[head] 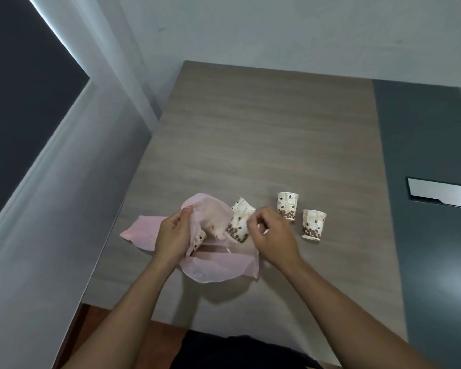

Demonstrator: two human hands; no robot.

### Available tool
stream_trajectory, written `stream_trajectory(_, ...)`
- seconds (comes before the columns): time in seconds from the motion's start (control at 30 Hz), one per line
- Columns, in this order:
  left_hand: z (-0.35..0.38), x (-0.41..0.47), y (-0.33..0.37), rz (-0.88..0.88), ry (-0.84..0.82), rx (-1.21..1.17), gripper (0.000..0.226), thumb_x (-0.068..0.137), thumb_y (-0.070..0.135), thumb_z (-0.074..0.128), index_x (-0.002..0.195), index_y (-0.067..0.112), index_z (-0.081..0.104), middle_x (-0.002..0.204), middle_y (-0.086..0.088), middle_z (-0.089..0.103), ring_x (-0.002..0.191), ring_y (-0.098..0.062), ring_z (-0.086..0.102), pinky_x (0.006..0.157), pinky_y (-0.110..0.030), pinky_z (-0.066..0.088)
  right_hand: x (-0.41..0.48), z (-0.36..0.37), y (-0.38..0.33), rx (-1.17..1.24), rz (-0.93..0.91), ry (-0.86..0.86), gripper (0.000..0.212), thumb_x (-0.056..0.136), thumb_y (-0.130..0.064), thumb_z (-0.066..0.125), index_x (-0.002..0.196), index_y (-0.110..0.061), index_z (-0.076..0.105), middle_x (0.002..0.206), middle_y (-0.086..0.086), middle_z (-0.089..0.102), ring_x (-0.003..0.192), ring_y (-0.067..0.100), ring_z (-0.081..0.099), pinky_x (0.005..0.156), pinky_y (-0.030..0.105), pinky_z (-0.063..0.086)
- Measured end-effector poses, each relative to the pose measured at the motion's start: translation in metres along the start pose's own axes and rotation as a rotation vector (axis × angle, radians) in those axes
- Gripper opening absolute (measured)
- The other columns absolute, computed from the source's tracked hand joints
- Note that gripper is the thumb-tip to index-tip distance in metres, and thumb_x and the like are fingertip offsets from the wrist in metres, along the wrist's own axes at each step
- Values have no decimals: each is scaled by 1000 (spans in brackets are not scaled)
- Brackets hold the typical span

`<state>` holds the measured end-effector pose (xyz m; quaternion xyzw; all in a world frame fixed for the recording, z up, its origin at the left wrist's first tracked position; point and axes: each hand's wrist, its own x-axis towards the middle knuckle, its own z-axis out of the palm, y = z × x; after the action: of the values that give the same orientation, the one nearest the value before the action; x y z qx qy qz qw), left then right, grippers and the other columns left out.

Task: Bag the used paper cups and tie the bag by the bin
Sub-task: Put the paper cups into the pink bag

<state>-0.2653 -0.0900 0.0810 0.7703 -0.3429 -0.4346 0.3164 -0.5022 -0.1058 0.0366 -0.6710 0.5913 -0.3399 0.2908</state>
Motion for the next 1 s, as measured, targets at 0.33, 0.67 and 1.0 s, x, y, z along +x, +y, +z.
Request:
stream_trajectory(0.33, 8, -16, 17, -47, -97, -9, 50, 114, 49, 48, 87, 24, 82, 76, -12, 82, 83, -20, 79, 73, -28, 55, -31, 89, -10, 28, 17, -580, 18, 99, -20, 60, 94, -9, 74, 99, 10, 75, 87, 28, 69, 77, 31, 45)
stream_trajectory(0.67, 23, -12, -10, -142, -86, -40, 59, 113, 58, 47, 103, 11, 81, 85, -24, 80, 87, -28, 78, 79, -27, 62, -47, 76, 28, 49, 104, -493, 32, 99, -42, 54, 106, -26, 82, 125, -1, 70, 119, 19, 65, 107, 39, 52)
stream_trajectory(1.0, 28, -3, -6, -183, -62, 83, 61, 111, 60, 43, 110, 11, 79, 107, -17, 81, 95, -32, 74, 82, -38, 52, -66, 14, 122, -124, 667, 70, 46, 92, -60, 59, 118, -23, 64, 120, 4, 70, 112, 30, 69, 95, 46, 58)
